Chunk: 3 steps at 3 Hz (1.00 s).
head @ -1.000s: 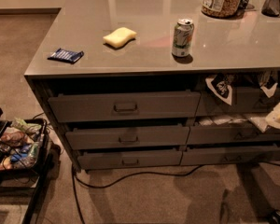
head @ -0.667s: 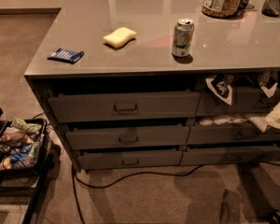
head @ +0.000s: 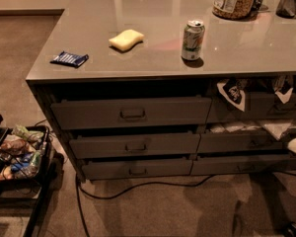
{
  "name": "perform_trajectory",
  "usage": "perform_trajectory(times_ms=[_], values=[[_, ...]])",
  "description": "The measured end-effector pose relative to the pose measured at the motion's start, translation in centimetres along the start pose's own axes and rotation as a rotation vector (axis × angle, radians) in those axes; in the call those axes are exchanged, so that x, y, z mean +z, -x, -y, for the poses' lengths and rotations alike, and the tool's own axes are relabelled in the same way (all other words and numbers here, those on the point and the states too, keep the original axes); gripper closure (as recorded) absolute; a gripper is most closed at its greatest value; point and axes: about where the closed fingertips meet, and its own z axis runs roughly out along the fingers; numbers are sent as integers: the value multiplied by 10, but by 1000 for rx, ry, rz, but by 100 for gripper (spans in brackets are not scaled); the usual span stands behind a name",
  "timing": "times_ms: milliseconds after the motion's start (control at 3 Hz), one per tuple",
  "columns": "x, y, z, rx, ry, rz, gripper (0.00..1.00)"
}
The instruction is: Open top drawer
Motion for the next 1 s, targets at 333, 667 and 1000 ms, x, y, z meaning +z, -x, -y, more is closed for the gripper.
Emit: perform_trajectory(times_ms=[333,667,1000], values=[[30,0,-8,-27,-20,133,0],[58,44,-14,-41,25,303,0],[84,95,-11,-51,97,424,0]])
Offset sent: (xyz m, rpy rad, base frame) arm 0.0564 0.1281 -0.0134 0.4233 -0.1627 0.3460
